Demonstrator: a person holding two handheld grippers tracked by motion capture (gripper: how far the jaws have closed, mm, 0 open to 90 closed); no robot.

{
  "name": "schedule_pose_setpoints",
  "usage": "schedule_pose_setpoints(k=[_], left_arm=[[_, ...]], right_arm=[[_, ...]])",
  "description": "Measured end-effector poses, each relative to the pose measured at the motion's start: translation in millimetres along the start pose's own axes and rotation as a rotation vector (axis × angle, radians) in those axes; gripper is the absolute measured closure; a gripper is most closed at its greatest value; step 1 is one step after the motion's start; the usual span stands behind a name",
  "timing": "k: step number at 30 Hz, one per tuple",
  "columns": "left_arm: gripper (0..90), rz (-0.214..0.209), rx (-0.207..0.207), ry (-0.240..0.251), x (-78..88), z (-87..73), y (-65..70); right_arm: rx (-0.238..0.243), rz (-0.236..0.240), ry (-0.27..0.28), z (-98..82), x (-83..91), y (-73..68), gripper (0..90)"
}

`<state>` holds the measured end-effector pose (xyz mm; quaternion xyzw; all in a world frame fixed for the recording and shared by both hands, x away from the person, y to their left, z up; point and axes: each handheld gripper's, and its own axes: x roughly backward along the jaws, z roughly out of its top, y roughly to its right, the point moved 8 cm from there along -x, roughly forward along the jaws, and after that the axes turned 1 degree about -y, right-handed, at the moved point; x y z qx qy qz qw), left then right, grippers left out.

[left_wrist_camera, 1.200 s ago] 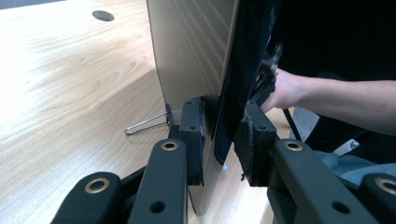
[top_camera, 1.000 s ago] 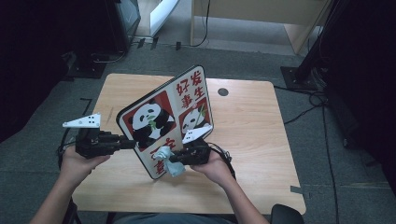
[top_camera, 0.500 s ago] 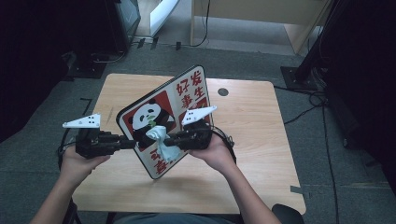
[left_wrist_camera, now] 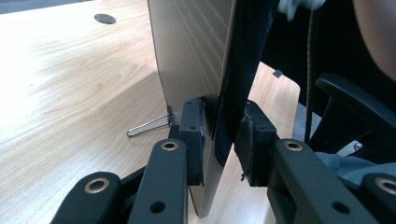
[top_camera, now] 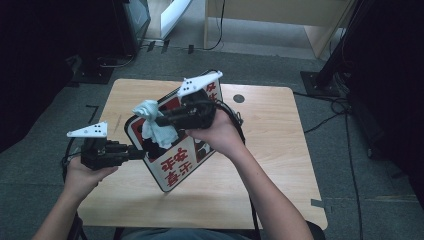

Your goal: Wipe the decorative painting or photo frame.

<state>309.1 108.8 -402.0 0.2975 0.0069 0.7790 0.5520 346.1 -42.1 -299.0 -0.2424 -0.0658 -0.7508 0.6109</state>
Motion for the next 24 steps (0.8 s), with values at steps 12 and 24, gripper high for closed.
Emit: schedule_pose_setpoints(k=[12,24], left_arm=[[74.3,0.000,-0.007,0.002,0.1,-0.2,-0.5],[74.4,0.003,-0.010,0.004,-0.2,0.0,-0.2]], right_arm=[[0.060,0.009,0.011,66.7,-27.7,-6.4,79.7],[0.020,0.002,-0.058,47.7,-55.1,5.4,79.5]])
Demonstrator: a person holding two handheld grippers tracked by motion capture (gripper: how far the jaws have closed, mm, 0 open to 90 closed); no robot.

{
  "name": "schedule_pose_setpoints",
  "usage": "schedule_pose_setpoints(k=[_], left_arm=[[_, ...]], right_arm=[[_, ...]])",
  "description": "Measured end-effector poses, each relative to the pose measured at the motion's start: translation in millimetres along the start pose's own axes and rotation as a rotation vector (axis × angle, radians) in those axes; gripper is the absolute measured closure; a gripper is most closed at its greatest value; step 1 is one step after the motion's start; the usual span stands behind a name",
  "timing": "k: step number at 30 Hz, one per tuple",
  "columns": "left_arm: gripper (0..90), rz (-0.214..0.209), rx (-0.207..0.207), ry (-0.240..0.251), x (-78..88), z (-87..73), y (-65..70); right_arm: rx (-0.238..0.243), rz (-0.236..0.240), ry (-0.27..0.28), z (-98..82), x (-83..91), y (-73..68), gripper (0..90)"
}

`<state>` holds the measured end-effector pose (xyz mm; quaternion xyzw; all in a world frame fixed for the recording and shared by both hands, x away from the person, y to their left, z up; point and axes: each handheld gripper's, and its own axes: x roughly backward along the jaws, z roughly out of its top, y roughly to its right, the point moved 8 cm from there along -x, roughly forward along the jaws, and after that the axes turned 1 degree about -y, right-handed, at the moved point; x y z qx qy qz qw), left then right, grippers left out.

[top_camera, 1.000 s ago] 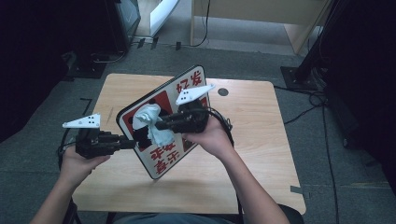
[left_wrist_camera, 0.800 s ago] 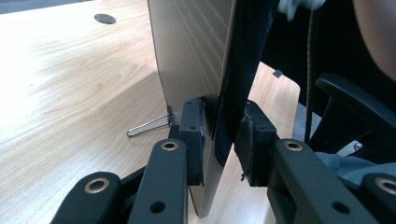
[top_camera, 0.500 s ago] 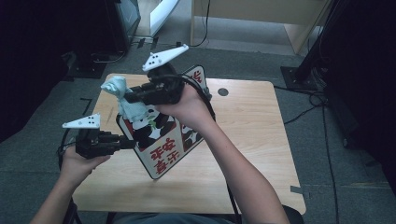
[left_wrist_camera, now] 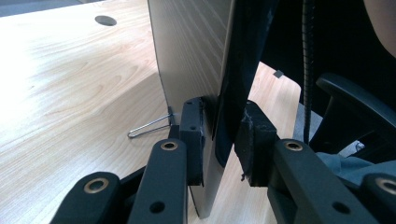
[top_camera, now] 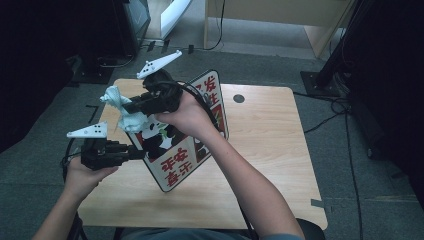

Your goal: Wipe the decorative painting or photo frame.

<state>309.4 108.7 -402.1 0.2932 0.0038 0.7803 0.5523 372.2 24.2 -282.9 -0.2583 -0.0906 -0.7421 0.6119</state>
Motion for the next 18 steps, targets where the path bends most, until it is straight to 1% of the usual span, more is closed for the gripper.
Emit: schedule_pose_setpoints(k=[1,3,5,8,15,18], left_arm=[[74.3,0.000,0.001,0.001,-0.1,0.1,0.1],[74.3,0.000,-0.001,-0.001,0.0,-0.1,-0.2],[74.3,0.002,-0.004,-0.001,0.0,0.0,-0.2],[74.3,0.003,-0.004,-0.002,0.1,-0.1,-0.1],[74.5,0.007,-0.006,-0.010,0.3,-0.3,0.2],[74.6,0.006,-0.003,-0.008,0.3,0.0,0.2]], right_arm=[[-0.005,0.000,0.003,-2.1,-0.5,1.7,79.5],[-0.023,0.015,0.024,-3.9,-0.5,3.7,79.5],[-0.015,0.018,0.035,-4.5,-0.4,4.0,79.5],[-0.007,0.013,0.037,-4.9,-0.2,3.4,79.4],[-0.001,0.032,0.055,-6.4,-0.5,4.3,79.3],[-0.004,0.032,0.057,-6.8,0.8,5.9,79.2]])
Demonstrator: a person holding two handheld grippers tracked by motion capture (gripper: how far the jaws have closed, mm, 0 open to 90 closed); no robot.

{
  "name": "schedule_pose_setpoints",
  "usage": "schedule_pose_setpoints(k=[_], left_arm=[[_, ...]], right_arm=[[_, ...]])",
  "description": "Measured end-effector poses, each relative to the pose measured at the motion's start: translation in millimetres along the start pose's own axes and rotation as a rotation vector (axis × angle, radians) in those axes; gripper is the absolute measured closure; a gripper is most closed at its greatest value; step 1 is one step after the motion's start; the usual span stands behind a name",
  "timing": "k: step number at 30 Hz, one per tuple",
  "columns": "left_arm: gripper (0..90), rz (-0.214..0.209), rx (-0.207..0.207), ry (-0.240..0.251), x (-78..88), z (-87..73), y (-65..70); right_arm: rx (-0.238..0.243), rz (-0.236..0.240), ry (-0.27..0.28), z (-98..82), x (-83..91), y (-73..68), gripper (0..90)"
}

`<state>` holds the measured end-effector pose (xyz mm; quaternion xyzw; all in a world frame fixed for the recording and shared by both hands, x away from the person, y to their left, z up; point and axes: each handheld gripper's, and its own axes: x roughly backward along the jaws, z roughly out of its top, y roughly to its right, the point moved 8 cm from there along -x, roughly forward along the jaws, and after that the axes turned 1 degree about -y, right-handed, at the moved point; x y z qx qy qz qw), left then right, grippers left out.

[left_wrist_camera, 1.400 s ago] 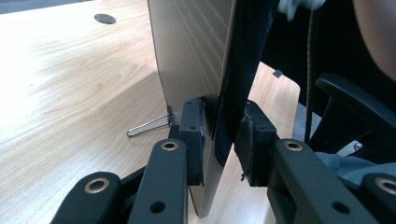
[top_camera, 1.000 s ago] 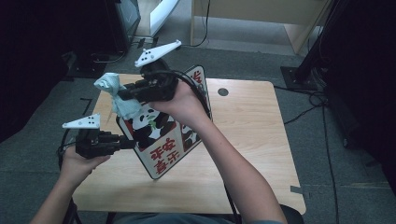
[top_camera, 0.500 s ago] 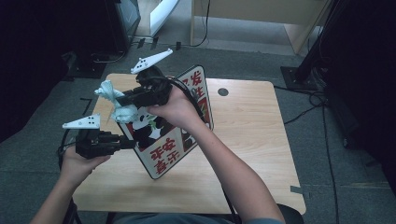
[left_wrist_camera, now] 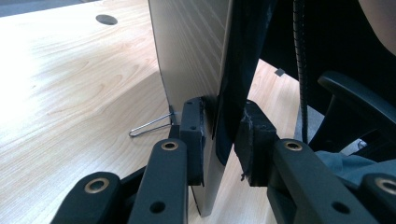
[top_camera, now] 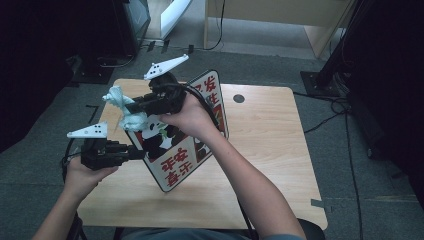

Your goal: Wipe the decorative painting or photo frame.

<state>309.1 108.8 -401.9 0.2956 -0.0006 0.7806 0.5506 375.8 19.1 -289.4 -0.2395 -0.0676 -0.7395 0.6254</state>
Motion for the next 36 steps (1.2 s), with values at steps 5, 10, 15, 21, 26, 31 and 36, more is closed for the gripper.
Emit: schedule_pose_setpoints(k=[5,10,15,21,26,31,36], left_arm=[[74.7,0.001,-0.003,-0.006,0.3,-0.2,0.0],[74.8,0.002,-0.001,-0.005,0.5,-0.3,-0.6],[74.9,0.003,-0.002,-0.009,0.3,0.3,-0.3],[74.9,0.003,-0.004,-0.008,0.3,0.2,-0.2],[74.9,0.005,-0.004,-0.011,0.5,0.1,0.3],[75.0,0.003,-0.001,-0.010,0.5,0.1,0.2],[75.0,0.004,-0.002,-0.009,0.5,0.1,-0.3]], right_arm=[[-0.008,0.011,0.001,-1.0,2.5,3.1,79.2],[-0.010,0.009,0.006,-1.6,5.1,8.0,79.0],[-0.021,0.002,0.009,-2.8,10.1,14.2,78.7],[-0.028,-0.014,0.026,-5.1,17.0,21.6,78.4],[-0.032,-0.032,0.031,-6.5,22.5,26.8,78.4],[-0.045,-0.053,0.040,-8.5,29.7,34.6,77.8],[-0.054,-0.067,0.053,-10.2,35.0,41.1,77.8]])
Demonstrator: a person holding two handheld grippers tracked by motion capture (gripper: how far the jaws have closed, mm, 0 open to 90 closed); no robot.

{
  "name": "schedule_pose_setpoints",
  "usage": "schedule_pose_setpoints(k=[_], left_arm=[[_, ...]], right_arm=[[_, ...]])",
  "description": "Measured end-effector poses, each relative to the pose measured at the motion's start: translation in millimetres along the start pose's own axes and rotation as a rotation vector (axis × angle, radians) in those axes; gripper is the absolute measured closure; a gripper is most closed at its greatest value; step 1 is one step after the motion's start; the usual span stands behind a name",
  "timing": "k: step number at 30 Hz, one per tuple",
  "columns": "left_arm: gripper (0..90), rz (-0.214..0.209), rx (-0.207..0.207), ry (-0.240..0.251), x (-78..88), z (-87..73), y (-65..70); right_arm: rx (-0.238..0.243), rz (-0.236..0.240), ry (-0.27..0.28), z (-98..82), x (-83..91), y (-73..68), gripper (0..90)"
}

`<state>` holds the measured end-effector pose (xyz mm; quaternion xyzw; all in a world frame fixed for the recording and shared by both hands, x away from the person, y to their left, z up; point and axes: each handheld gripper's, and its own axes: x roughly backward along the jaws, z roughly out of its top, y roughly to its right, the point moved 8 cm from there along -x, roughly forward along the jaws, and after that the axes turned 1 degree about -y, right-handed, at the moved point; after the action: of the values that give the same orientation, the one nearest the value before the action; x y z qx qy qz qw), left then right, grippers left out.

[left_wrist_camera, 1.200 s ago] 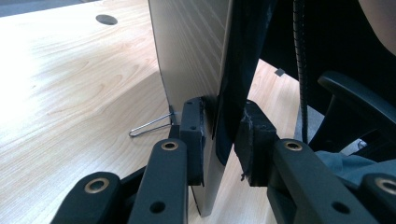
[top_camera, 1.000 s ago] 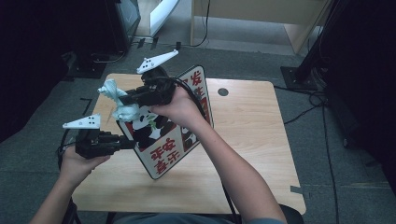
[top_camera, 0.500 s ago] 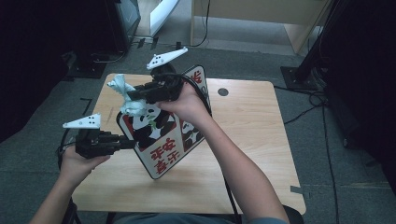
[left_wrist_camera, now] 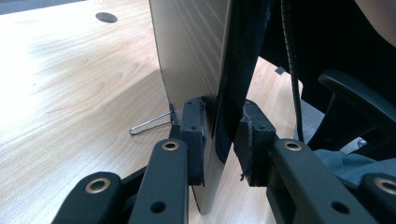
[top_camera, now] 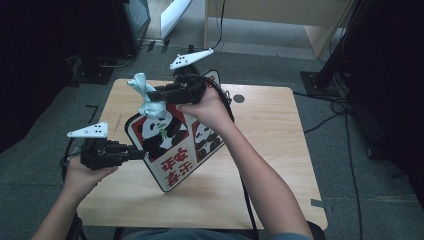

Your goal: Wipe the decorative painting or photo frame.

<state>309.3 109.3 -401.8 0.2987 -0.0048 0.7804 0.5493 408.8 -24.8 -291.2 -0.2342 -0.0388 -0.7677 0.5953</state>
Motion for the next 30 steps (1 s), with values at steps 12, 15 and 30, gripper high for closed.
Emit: schedule_pose_setpoints(k=[12,15,30], left_arm=[[75.1,0.000,0.002,0.000,0.2,-0.2,0.3],[75.2,0.000,0.003,0.000,0.2,-0.1,0.2],[75.6,0.004,0.003,0.000,0.7,-0.3,-0.7]], right_arm=[[-0.010,-0.019,0.008,-1.4,7.4,9.3,78.0],[-0.010,-0.030,0.011,-1.6,9.4,11.7,78.0],[-0.033,-0.067,0.029,-4.5,24.6,28.2,76.9]])
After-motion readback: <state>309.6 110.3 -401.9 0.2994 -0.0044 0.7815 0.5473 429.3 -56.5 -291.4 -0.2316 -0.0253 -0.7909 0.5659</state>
